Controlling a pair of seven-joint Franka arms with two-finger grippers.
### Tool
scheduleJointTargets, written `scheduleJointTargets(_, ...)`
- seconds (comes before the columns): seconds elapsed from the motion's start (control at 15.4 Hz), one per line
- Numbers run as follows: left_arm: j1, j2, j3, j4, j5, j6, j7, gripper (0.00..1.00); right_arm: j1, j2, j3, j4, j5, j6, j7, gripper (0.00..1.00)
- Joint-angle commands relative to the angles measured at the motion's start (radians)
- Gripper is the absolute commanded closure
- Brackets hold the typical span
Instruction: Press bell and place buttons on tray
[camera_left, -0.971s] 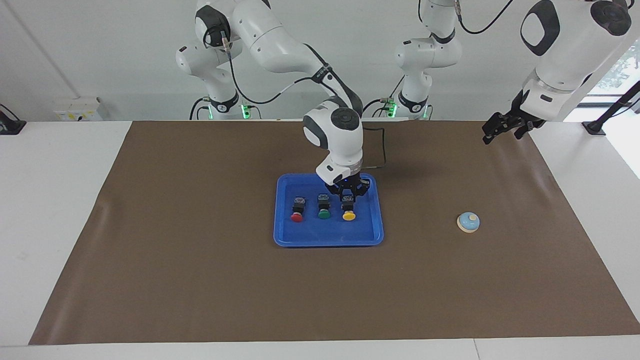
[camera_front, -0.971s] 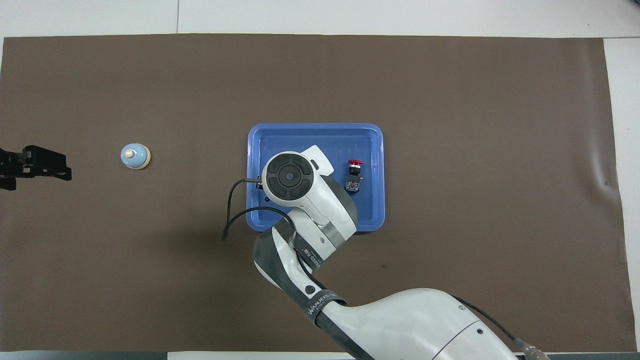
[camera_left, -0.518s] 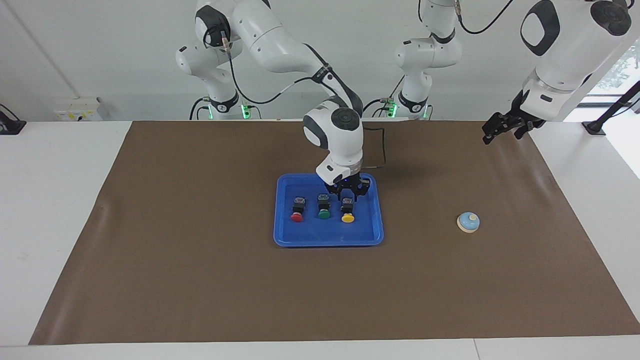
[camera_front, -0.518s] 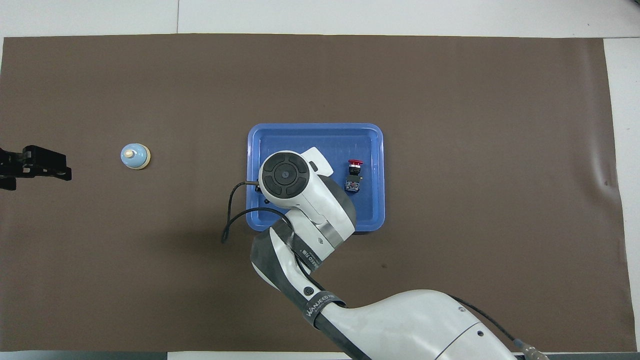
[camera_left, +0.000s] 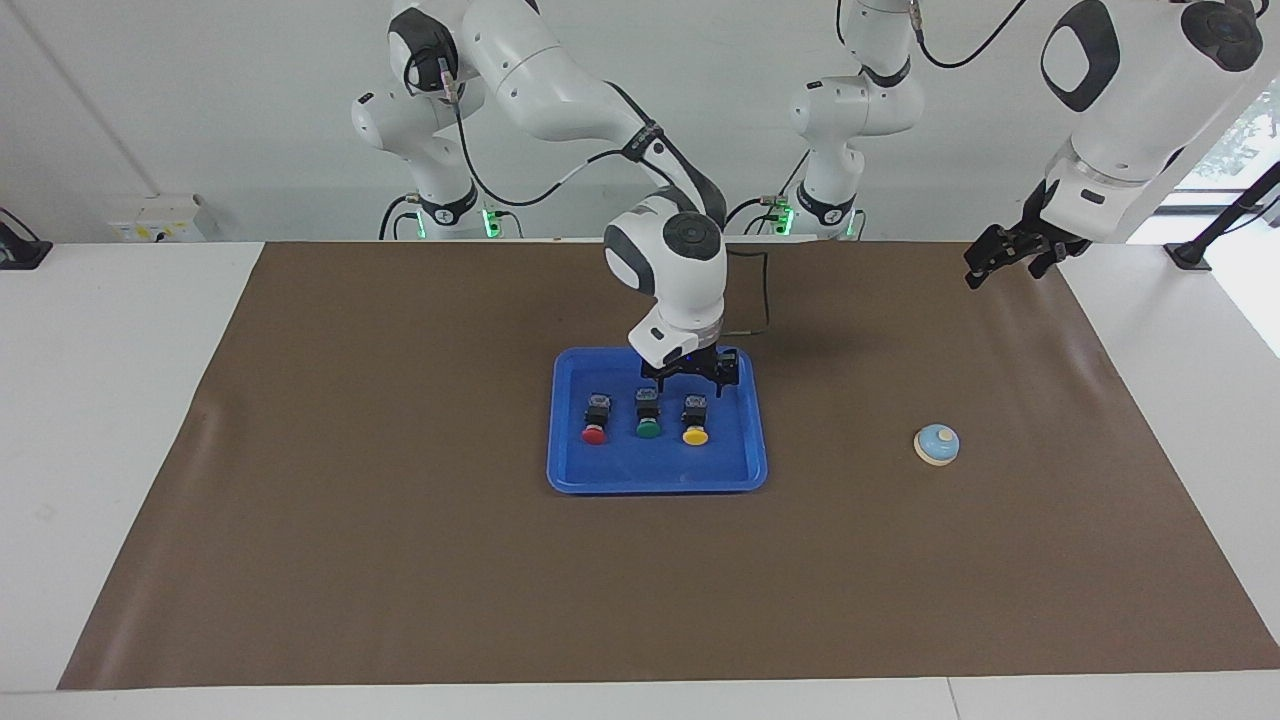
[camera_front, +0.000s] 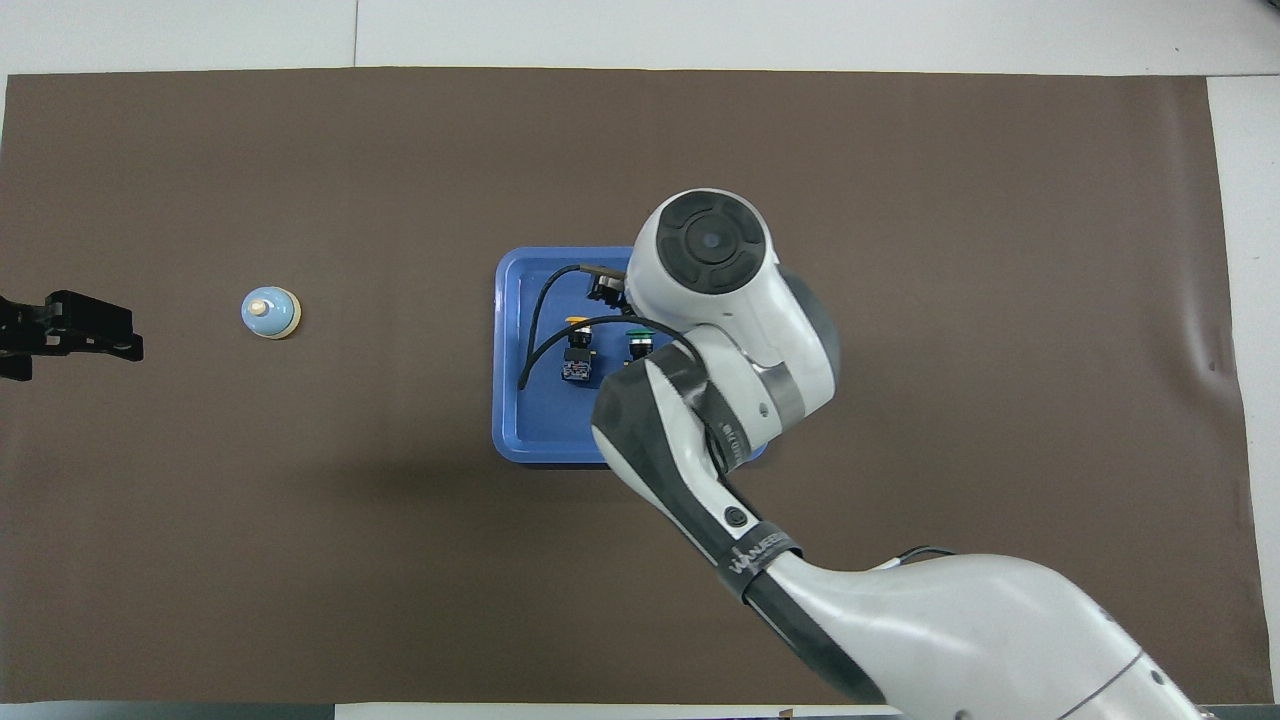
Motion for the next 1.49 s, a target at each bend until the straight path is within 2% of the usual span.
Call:
scheduleJointTargets(0.0,0.002,0.001,0.003,0.013,-0.013,-0.018,0.002,0.0,-0.107,-0.06,0.013,-0.012,0.021,-0.068,-0.165,0.0)
scheduleJointTargets(0.45,-0.013,0.001,-0.003,0.014,-0.013,-0.015,0.0,0.0,-0.328,-0.175,0.011,-0.012,0.017,-0.287,-0.595,0.0)
scheduleJointTargets(0.71,-0.01,0.0,-0.003,0.01,-0.013,-0.015,-0.007,0.0,-0.426,-0.232,0.011,-0.012,0.004,-0.387,-0.745,0.0)
scheduleJointTargets(0.84,-0.012,-0.007,-0.003,-0.012,-0.013,0.036,0.006,0.03,-0.469,-0.27,0.011,-0.012,0.001,-0.43,-0.814,0.0)
scheduleJointTargets(0.91,-0.012,-0.007,-0.003,-0.027,-0.013,0.066,0.006,0.3,-0.489,-0.293,0.012,-0.013,-0.019,-0.456,-0.83,0.0)
scheduleJointTargets(1.04,-0.013,0.018,-0.003,-0.042,-0.013,0.111,0.003,0.98,-0.503,-0.362,0.014,-0.029,-0.043,-0.508,-0.835,0.0)
scheduleJointTargets(1.17,-0.012,0.082,-0.003,-0.045,-0.014,0.177,-0.003,1.0,-0.523,-0.436,0.025,-0.064,-0.066,-0.565,-0.833,0.0)
scheduleJointTargets(1.29,-0.013,0.153,-0.003,-0.041,-0.014,0.263,-0.001,1.0,-0.533,-0.502,0.026,-0.116,-0.074,-0.571,-0.838,0.0)
scheduleJointTargets(1.42,-0.012,0.231,-0.003,-0.036,-0.013,0.335,0.0,1.0,-0.535,-0.52,0.026,-0.136,-0.074,-0.571,-0.836,0.0)
